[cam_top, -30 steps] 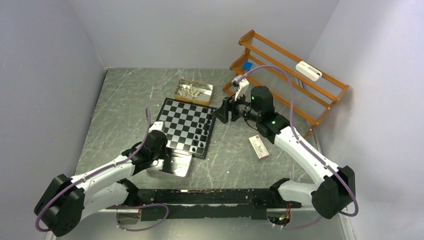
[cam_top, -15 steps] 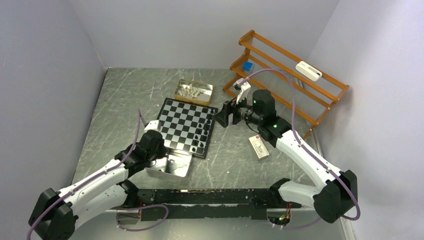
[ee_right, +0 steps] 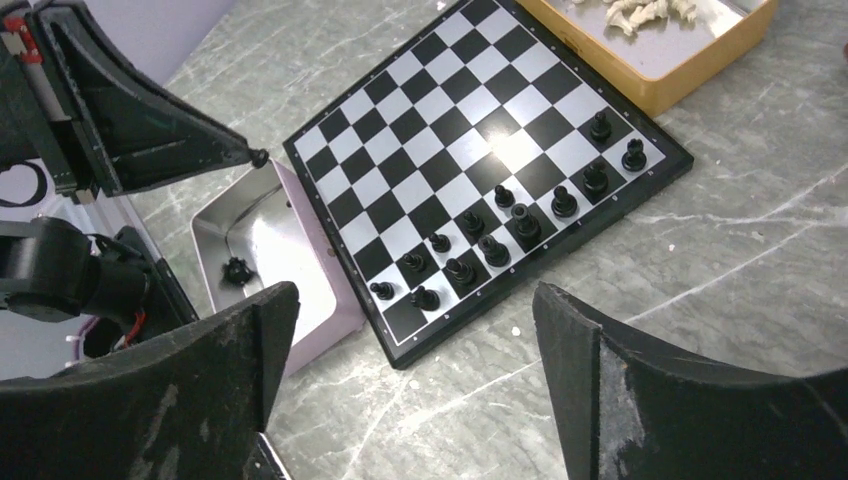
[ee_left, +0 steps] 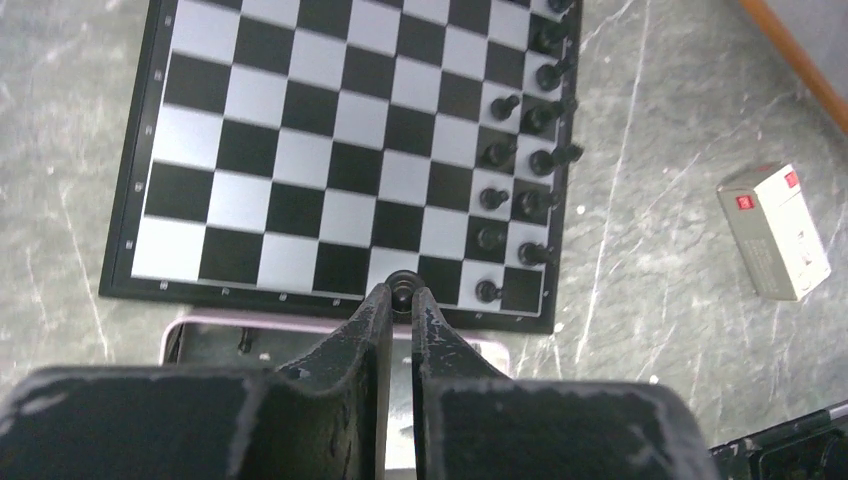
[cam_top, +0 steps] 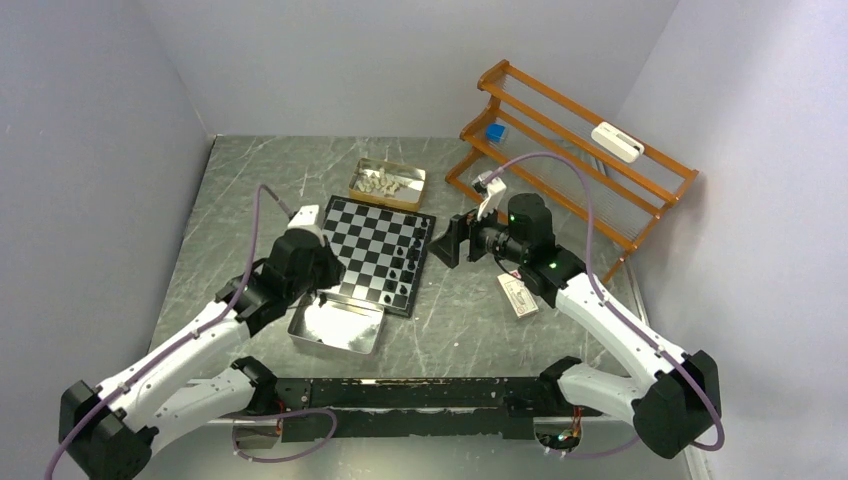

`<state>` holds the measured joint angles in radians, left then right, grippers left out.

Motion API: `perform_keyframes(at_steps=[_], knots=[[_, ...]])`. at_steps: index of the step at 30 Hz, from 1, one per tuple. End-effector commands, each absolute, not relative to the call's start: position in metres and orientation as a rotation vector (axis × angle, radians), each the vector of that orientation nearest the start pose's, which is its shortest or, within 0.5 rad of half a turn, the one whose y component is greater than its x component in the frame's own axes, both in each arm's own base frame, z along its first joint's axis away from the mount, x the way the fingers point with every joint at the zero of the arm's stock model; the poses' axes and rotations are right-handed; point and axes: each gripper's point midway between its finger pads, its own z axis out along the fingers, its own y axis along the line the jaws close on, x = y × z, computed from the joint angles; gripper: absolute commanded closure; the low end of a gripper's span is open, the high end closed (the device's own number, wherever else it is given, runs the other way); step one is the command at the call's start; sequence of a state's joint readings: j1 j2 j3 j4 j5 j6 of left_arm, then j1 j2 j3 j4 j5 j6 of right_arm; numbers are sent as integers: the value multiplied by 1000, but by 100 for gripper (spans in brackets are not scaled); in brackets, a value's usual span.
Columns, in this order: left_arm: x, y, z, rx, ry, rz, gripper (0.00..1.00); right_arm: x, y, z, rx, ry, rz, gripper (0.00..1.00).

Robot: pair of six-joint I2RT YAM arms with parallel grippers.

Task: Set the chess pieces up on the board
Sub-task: Place the chess piece on the chessboard.

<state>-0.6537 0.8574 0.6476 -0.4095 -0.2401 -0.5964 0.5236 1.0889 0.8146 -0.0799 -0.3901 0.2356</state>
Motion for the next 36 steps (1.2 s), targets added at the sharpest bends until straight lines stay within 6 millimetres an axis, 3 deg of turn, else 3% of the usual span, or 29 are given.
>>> perform_keyframes(at_steps=[1, 4, 9, 18, 26, 36], knots=[[261, -177, 180, 16, 2135, -459, 87, 268, 235, 228, -511, 1888, 856, 2], [283, -191, 192, 59, 2093, -446, 87, 265, 232, 226, -508, 1894, 845, 0], [322, -226, 191, 150, 2071, -449, 87, 261, 222, 222, -505, 1920, 799, 0], [376, -282, 169, 265, 2038, -453, 88, 254, 203, 230, -434, 1896, 731, 0], [390, -316, 129, 346, 2076, -406, 88, 250, 191, 242, -403, 1852, 688, 0], [396, -319, 96, 335, 2114, -370, 87, 247, 187, 244, -407, 1846, 677, 0]])
